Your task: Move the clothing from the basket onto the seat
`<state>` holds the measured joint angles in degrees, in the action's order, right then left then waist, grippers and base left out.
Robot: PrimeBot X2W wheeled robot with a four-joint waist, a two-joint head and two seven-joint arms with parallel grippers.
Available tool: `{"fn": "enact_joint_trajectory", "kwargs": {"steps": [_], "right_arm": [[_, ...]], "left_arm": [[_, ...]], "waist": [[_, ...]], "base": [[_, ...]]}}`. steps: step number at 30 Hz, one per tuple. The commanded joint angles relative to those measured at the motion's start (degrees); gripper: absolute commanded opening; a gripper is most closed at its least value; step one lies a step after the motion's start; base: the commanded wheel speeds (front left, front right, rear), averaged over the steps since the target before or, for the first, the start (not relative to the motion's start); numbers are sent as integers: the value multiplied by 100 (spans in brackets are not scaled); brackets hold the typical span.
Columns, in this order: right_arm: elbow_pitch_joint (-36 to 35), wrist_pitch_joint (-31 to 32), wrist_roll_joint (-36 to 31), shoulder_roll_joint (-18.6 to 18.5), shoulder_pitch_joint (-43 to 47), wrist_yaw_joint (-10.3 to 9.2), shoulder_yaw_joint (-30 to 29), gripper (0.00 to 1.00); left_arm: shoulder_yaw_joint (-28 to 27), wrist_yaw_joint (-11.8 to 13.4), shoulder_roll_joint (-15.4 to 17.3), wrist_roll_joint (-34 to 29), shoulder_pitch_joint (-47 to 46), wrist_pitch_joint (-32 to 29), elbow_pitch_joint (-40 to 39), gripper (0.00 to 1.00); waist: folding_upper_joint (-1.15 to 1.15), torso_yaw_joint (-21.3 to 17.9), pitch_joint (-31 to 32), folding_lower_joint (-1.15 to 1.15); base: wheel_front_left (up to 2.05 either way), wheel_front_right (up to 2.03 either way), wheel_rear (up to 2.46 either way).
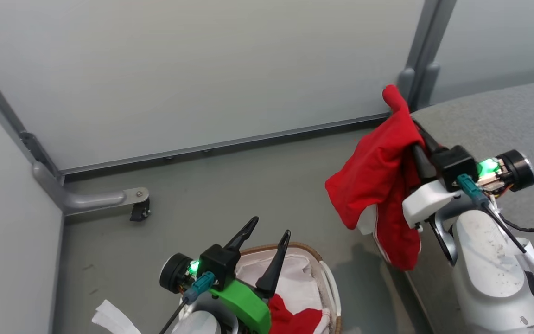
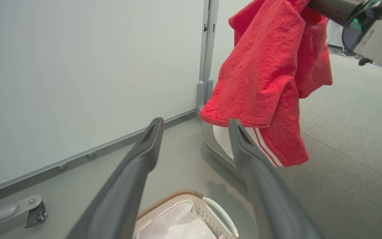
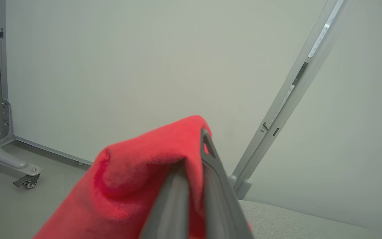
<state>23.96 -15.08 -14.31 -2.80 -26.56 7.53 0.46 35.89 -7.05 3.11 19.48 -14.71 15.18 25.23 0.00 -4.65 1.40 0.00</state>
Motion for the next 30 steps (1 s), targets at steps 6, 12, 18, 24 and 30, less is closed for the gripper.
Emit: {"fn": "enact_joint_trajectory", "kwargs": {"steps": [6,12,18,24,30], "right_arm": [[-122,-14,195,-268,-61,-8,-115,0],[-224,-14,283,-392,30,-8,-139,0],[-256,-14,392,-374,128,-8,-207,0],[-281,-14,468,-322,174,-8,-402,0],[-251,-14,500,-278,93,-8,-624,0]], "left_arm": [[-31,-38,-14,-95,12,-5,-158,100],[47,-40,-10,-92,-153,-5,-211,100],[115,-47,-7,-147,-267,-5,-149,100],[194,-49,-8,-219,-367,-5,-126,100],[289,-50,-6,-271,-524,-5,-118,100]], "waist": [[0,-1375,-321,0],[0,-2056,-565,0],[0,-2403,-784,0],[0,-2410,-975,0],[0,-2176,-1284,0]], "base": [[0,0,0],[0,0,0],[0,0,0],[0,0,0],[0,0,0]]}}
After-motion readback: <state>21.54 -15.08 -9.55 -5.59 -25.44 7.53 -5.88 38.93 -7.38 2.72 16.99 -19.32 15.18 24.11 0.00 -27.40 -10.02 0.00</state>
